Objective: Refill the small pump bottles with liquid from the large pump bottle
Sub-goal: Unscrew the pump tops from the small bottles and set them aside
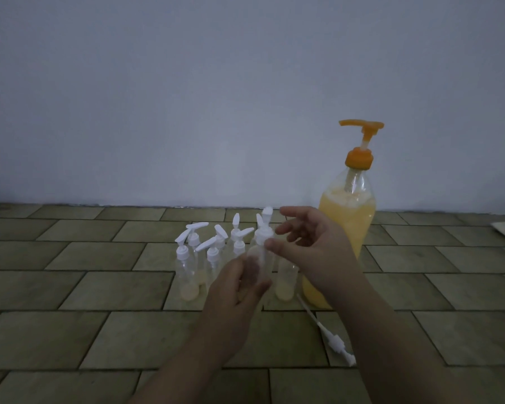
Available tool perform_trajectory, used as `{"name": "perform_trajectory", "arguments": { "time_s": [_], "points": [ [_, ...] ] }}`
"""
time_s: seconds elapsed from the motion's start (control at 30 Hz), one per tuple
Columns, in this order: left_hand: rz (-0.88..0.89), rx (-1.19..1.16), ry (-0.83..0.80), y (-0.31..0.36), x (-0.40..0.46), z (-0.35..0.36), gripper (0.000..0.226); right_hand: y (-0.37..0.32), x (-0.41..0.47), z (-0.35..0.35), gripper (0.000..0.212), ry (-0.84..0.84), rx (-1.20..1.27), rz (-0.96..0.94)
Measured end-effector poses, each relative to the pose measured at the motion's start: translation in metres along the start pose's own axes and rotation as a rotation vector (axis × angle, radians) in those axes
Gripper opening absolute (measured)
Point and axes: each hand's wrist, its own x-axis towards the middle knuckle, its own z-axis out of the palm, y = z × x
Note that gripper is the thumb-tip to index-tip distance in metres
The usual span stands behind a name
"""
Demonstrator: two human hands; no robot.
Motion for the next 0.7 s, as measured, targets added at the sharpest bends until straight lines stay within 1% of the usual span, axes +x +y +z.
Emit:
{"name": "perform_trajectory", "arguments": {
  "time_s": [0.07, 0.13, 0.23, 0.37, 0.4, 0.47, 0.5, 0.53, 0.6, 0.7],
  "points": [
    [0.011, 0.036, -0.049, 0.000, 0.000, -0.001, 0.049, -0.002, -0.002, 0.001, 0.054, -0.055, -0.042, -0.019],
    [0.011, 0.043, -0.077, 0.003, -0.001, 0.002, 0.050, -0.007, -0.004, 0.003, 0.053, -0.078, -0.075, -0.055],
    [-0.019, 0.044, -0.090, -0.003, -0.001, 0.003, 0.049, -0.020, -0.002, -0.006, 0.052, -0.003, -0.036, -0.121],
    [-0.115, 0.053, -0.093, -0.015, 0.000, 0.003, 0.057, -0.047, -0.002, -0.037, 0.041, 0.088, -0.043, -0.230],
    [-0.142, 0.040, -0.086, -0.016, 0.000, 0.003, 0.052, -0.054, -0.004, -0.046, 0.039, 0.129, -0.039, -0.251],
    [-0.201, 0.011, -0.064, -0.020, 0.000, 0.006, 0.032, -0.061, -0.012, -0.064, 0.034, 0.219, -0.071, -0.268],
    [-0.226, 0.008, -0.045, -0.022, 0.000, 0.007, 0.025, -0.059, -0.019, -0.073, 0.032, 0.255, -0.109, -0.264],
    [-0.250, 0.014, -0.024, -0.025, 0.000, 0.009, 0.023, -0.053, -0.026, -0.082, 0.030, 0.280, -0.143, -0.240],
    [-0.298, 0.011, 0.002, -0.032, -0.001, 0.014, 0.027, -0.028, -0.041, -0.094, 0.030, 0.302, -0.227, -0.135],
    [-0.359, 0.022, -0.026, -0.044, -0.003, 0.023, 0.033, 0.020, -0.067, -0.105, 0.027, 0.308, -0.314, 0.054]
  ]
}}
